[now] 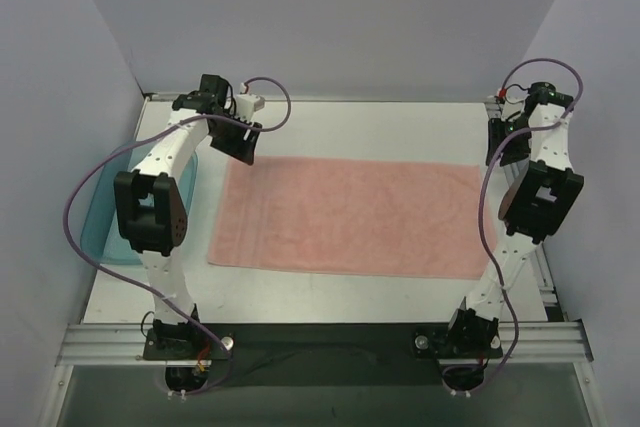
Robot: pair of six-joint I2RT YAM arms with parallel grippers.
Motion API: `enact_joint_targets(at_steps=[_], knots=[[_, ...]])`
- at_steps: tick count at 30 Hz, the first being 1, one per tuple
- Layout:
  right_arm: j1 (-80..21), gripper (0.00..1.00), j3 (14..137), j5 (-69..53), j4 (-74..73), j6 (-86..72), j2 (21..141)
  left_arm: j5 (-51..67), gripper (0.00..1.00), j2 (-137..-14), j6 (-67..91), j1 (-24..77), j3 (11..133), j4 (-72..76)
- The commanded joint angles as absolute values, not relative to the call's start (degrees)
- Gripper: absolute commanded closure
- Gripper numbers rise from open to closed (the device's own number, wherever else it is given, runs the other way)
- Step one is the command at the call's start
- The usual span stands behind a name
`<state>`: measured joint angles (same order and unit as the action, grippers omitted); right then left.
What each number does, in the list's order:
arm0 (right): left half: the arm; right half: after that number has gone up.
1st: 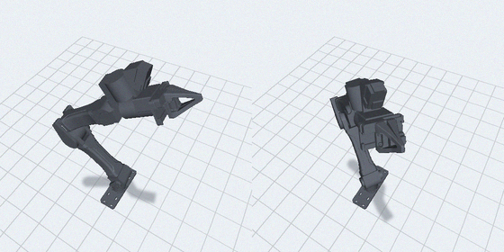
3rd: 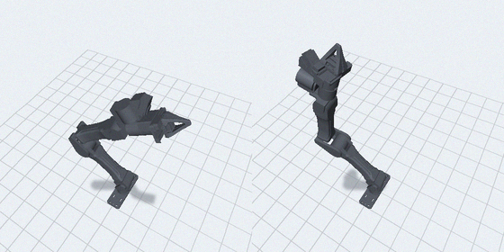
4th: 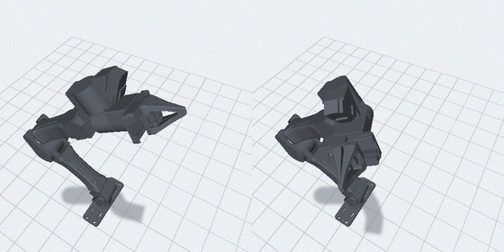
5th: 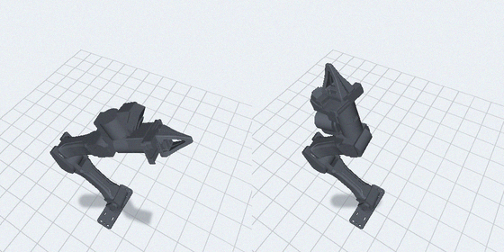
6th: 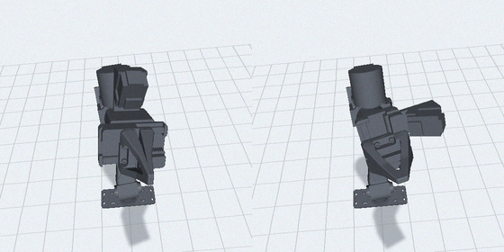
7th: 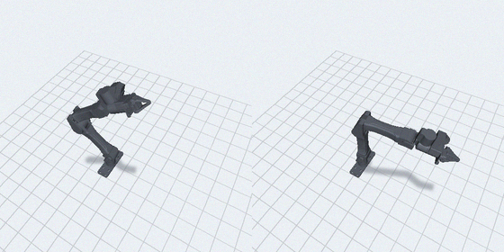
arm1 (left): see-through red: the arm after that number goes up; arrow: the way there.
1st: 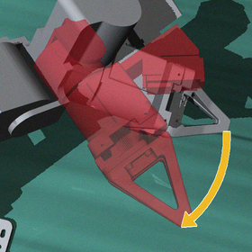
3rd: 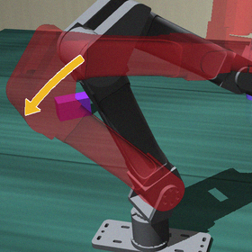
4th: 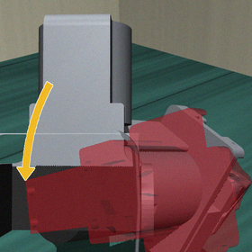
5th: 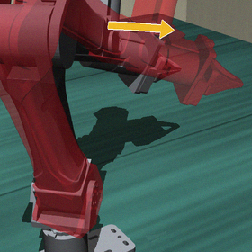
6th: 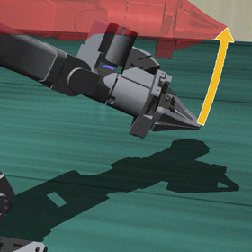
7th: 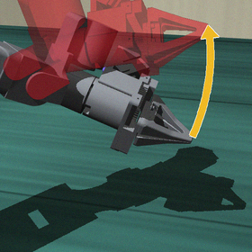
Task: Roll the towels
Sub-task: Flatten the towel, then fold the towel
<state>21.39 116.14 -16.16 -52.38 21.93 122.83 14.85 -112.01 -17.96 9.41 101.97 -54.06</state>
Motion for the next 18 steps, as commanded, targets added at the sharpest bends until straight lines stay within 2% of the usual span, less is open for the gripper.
enact_joint_targets(at_steps=[1, 7, 18], knots=[[21.6, 0.6, 124.1, -17.3, -56.2, 20.2, 128.7, 17.0, 0.29, -115.2, -14.9, 8.7, 109.2, -50.4], [21.4, 0.61, 129.7, -17.3, -54.4, 20.3, 137.2, 17.0, 0.28, -122.1, -12.9, 8.8, 114.7, -49.9], [20.7, 0.64, 129.1, -19.2, -49.3, 19.3, 141.5, 13.3, 0.27, -124.2, -14.2, 9.4, 115.5, -49.7]])
